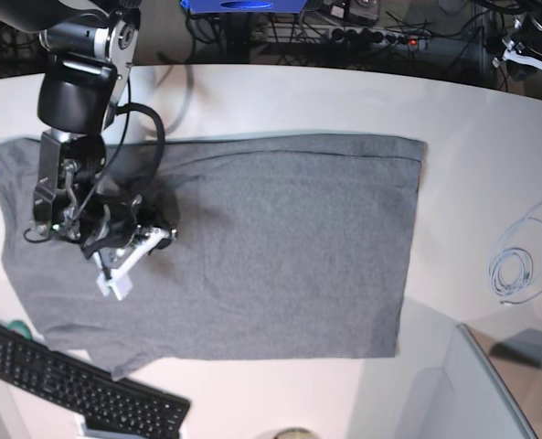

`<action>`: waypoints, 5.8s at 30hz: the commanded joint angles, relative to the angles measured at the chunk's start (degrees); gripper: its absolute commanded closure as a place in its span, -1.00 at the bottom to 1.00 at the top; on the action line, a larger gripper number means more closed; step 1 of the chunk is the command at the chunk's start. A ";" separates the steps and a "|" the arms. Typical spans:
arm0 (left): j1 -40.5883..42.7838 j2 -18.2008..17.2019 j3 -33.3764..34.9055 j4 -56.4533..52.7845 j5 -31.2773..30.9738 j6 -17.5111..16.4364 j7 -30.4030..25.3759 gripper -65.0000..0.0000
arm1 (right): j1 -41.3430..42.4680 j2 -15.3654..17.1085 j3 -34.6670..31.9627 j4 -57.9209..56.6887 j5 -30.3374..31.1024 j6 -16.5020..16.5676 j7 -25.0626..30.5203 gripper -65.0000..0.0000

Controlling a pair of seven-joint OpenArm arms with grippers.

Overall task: Layout the t-shirt on the table in an organized manner, then fold the t-shirt properly
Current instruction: 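Push the shirt's shoulder fabric inward with the right gripper to flatten it, then grasp the shirt's collar-side edge with both grippers at its corners, then pull the held shirt edge outward with both grippers to stretch it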

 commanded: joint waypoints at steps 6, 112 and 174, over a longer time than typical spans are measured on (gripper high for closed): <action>0.27 -0.66 0.41 2.23 -0.73 -0.30 -0.86 0.58 | -10.44 1.47 -0.62 21.12 1.33 0.61 -1.14 0.98; -10.98 4.79 24.76 -11.40 -0.73 -0.30 -15.89 1.00 | -19.85 13.07 7.20 3.80 1.06 0.52 17.77 0.98; -17.84 7.34 31.80 -16.94 -0.73 5.29 -16.33 1.00 | -18.97 13.07 7.20 3.63 1.06 0.52 17.77 0.98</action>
